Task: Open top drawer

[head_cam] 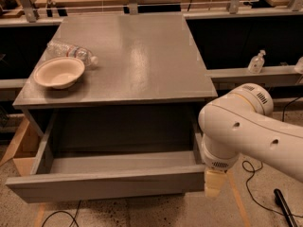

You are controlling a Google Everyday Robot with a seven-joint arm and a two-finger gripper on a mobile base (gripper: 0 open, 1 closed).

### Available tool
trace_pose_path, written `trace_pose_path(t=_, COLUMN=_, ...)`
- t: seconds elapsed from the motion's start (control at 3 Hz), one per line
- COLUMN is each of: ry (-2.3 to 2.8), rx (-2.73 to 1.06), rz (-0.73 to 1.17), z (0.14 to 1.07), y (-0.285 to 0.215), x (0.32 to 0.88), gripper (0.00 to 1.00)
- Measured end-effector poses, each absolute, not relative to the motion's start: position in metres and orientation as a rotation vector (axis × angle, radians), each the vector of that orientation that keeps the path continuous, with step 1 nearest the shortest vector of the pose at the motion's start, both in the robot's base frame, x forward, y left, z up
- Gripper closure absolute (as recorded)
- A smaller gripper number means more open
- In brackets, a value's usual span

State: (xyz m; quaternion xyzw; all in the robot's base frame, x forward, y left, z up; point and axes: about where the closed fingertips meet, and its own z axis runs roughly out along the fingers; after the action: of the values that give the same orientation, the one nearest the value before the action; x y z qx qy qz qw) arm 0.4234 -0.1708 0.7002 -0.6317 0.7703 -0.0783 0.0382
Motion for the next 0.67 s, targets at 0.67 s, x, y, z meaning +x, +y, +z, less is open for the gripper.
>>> trace_pose_path(t=0.67, ry=2.367, rx=-1.824, rz=-0.299, z=0.740, y=-0.207, x=0.436, gripper=0.00)
